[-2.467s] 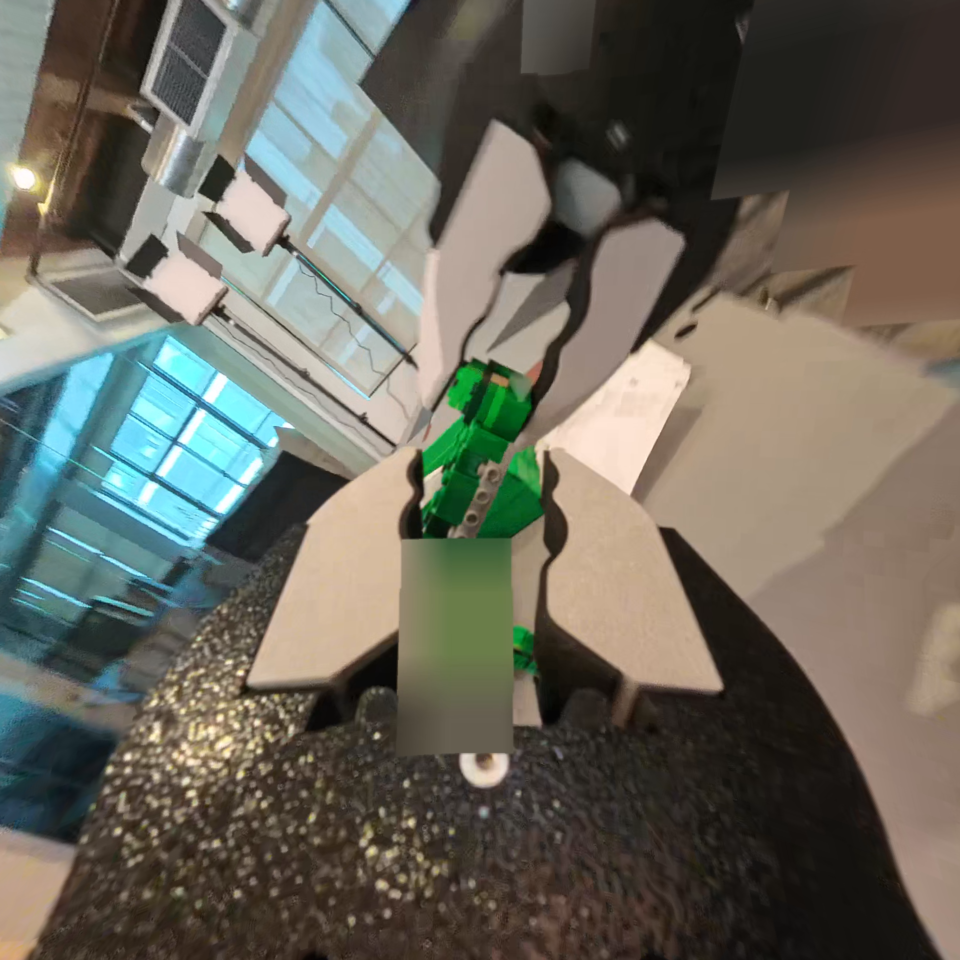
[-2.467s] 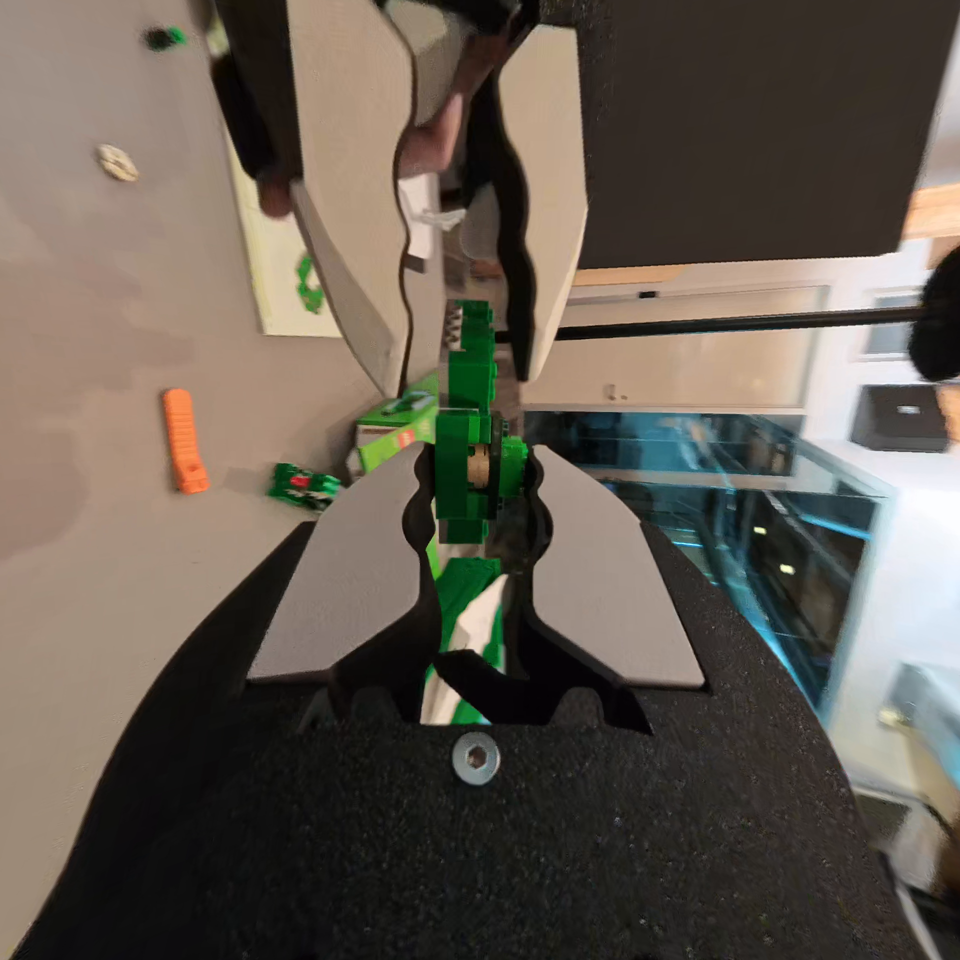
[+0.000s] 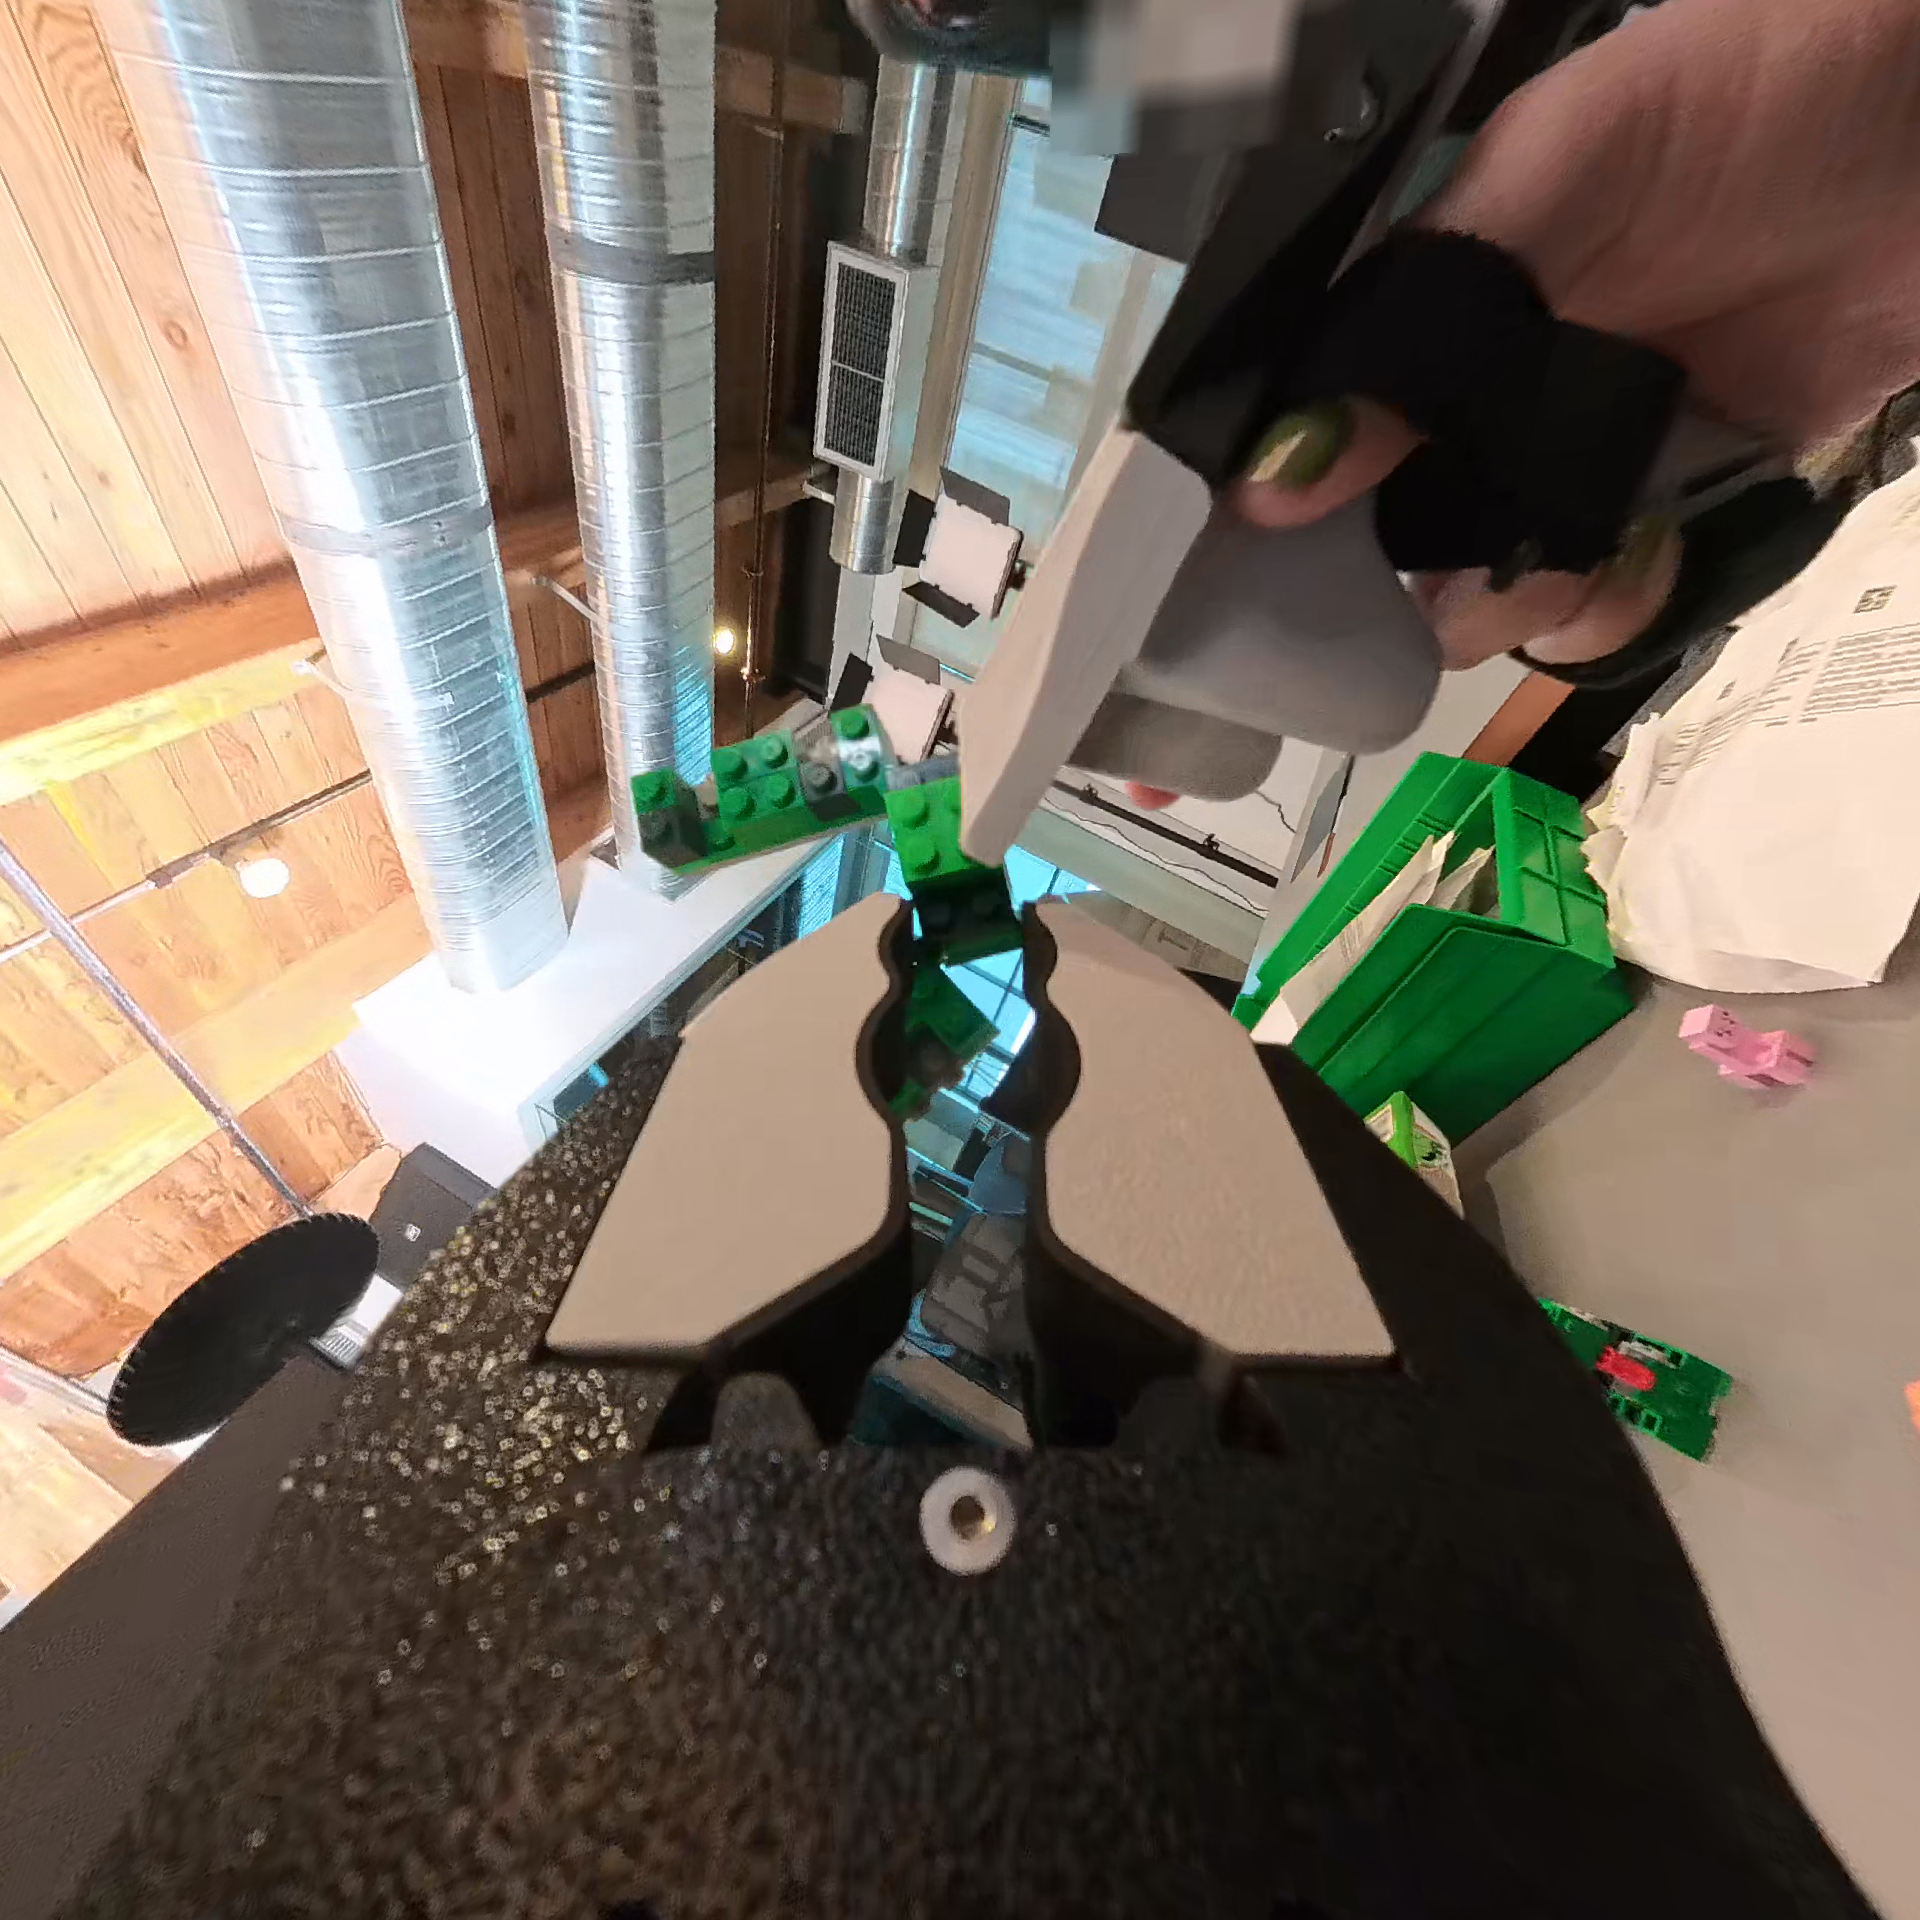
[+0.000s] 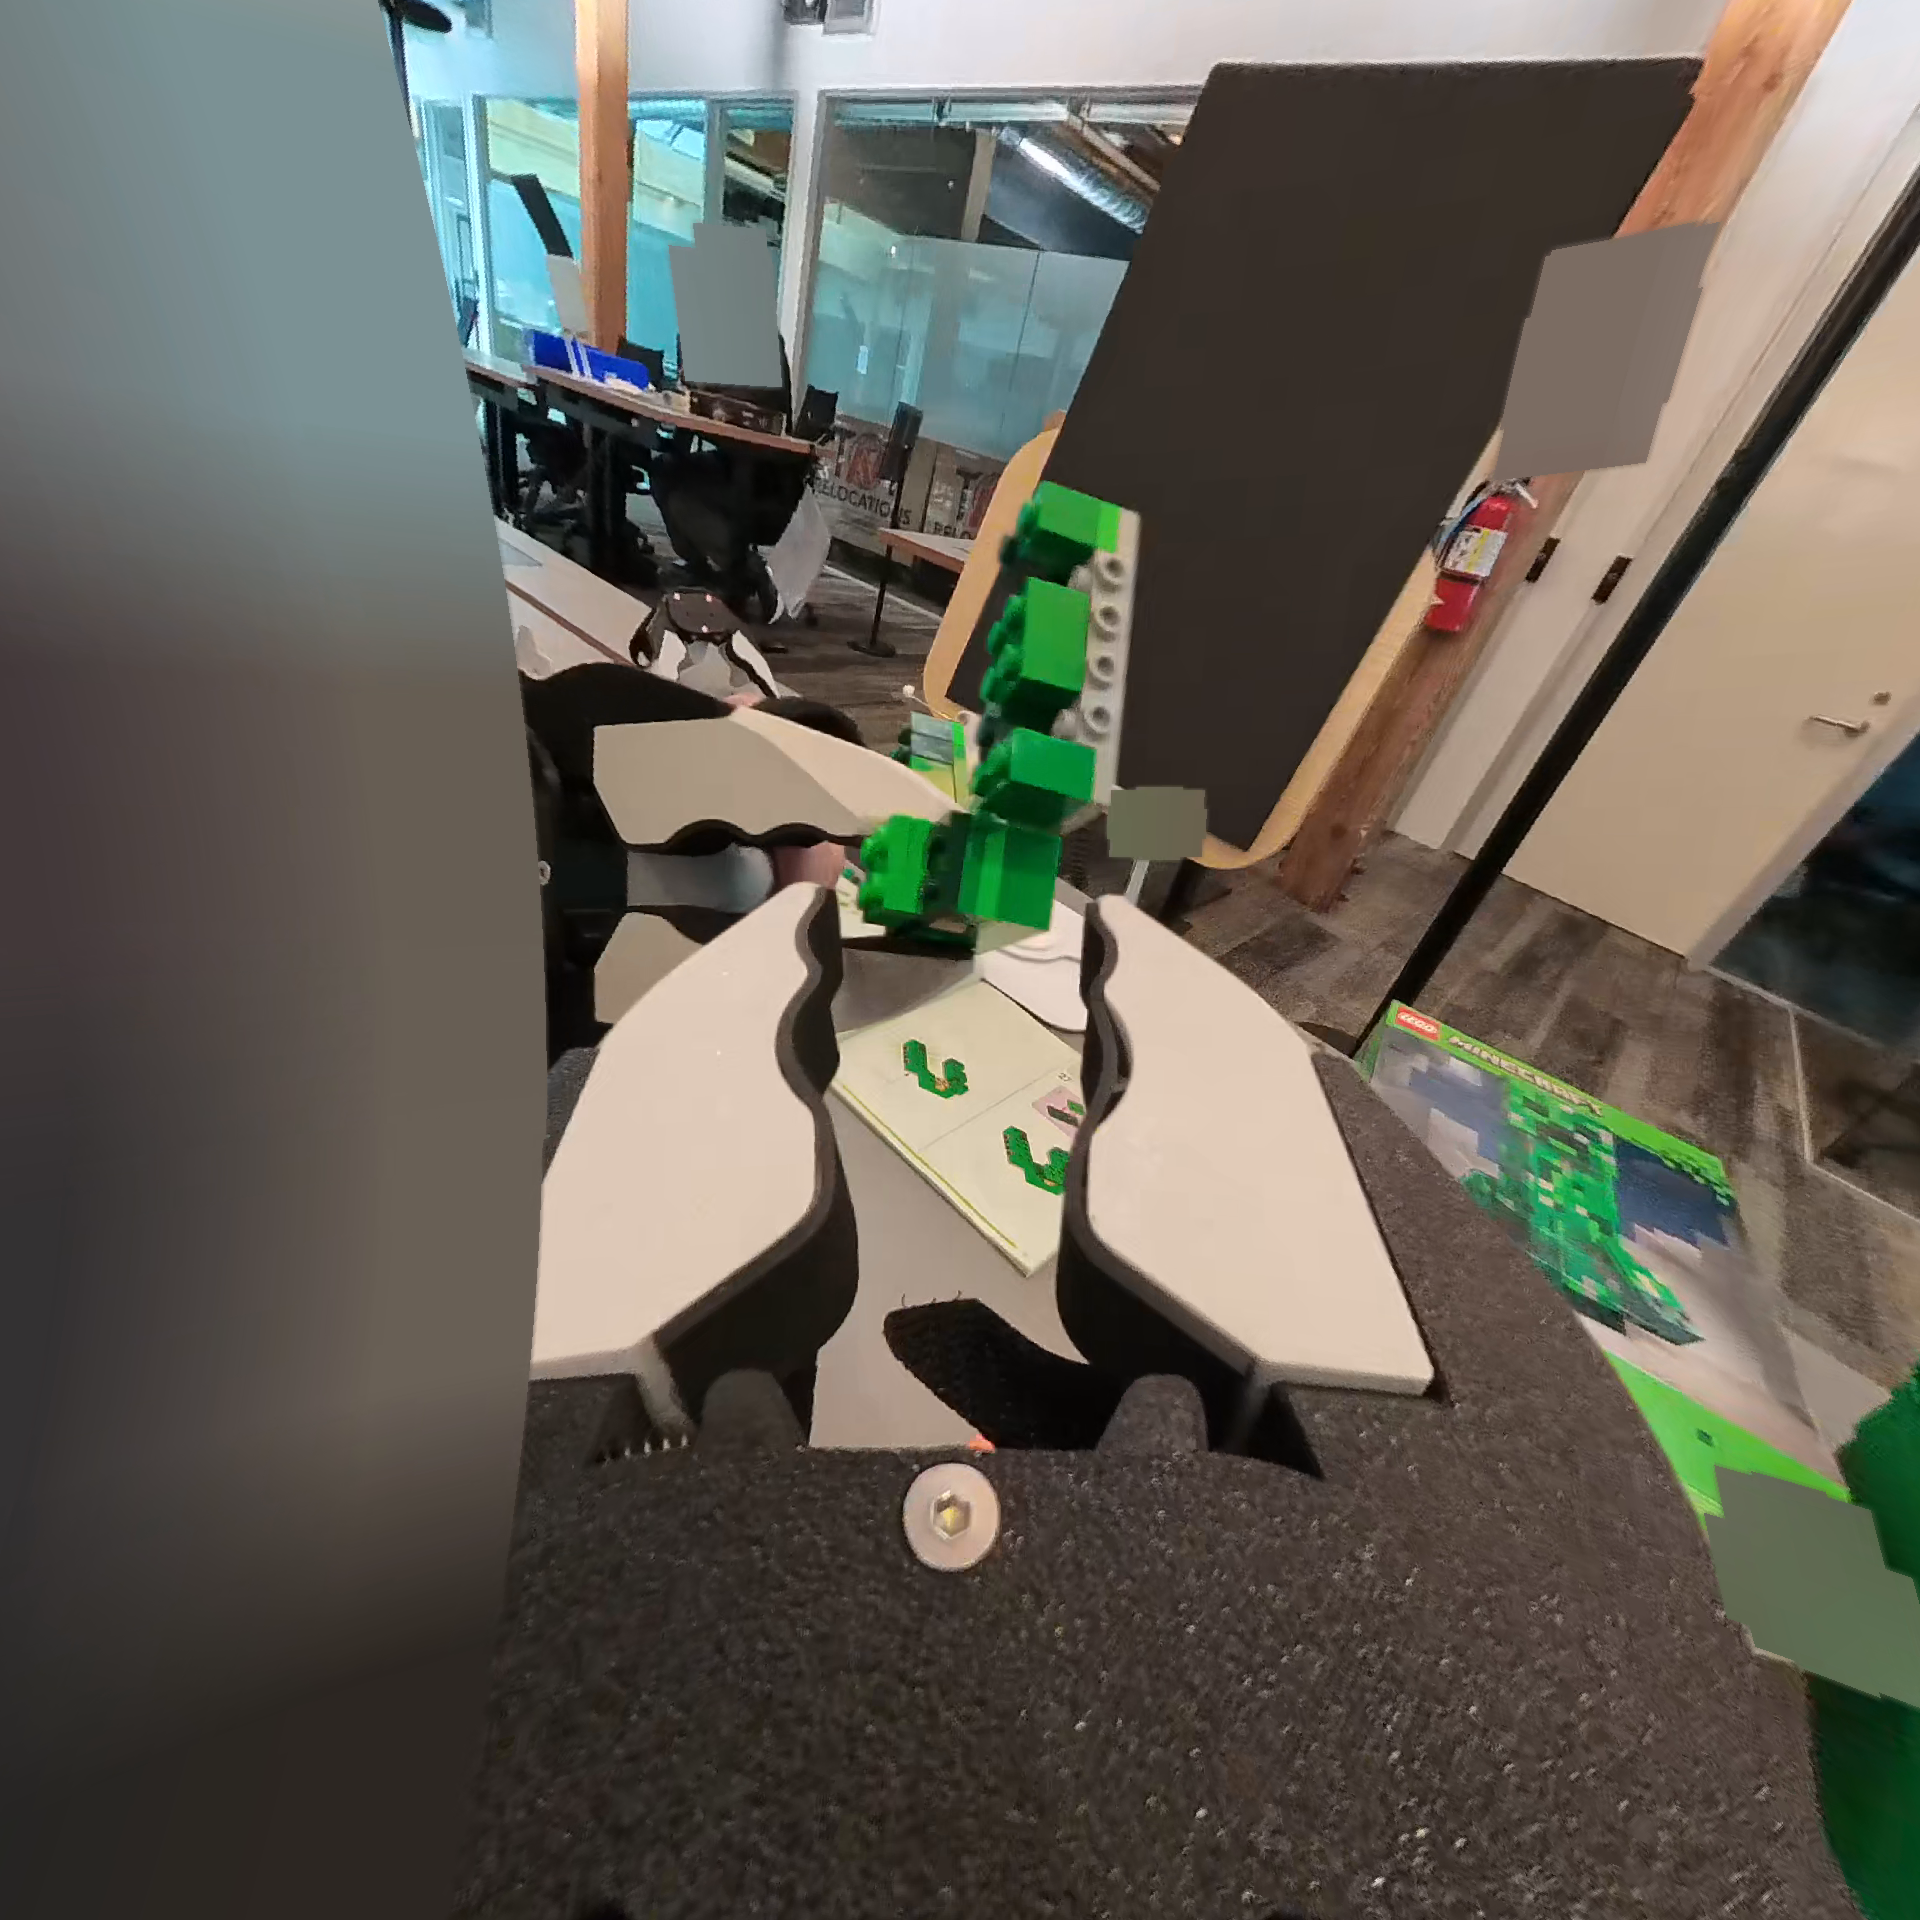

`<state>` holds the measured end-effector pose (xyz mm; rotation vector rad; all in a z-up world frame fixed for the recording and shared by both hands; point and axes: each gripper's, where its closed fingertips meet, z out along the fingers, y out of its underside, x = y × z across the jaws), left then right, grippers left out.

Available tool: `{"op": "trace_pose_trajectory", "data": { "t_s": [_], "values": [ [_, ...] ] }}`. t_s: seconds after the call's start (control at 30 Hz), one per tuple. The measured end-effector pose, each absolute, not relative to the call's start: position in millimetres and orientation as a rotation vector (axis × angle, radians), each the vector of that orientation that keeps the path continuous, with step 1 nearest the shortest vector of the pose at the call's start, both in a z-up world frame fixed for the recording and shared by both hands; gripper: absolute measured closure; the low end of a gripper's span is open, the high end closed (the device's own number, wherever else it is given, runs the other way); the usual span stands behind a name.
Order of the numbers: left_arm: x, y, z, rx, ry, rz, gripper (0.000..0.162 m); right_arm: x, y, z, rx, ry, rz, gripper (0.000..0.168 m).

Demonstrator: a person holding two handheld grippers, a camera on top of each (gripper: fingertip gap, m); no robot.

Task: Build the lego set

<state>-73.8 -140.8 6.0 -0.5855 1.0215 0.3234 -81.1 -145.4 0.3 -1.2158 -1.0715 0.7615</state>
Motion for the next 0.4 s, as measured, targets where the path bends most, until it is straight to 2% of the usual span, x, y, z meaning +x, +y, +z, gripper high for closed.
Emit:
{"op": "trace_pose_trajectory", "data": {
  "t_s": [0.4],
  "values": [
    [-67.1,-145.1,2.2,-0.544,1.054,0.357,0.144,-82.6,-148.9,3.4,-1.191,-1.073,0.788,0.134]
  ]
}}
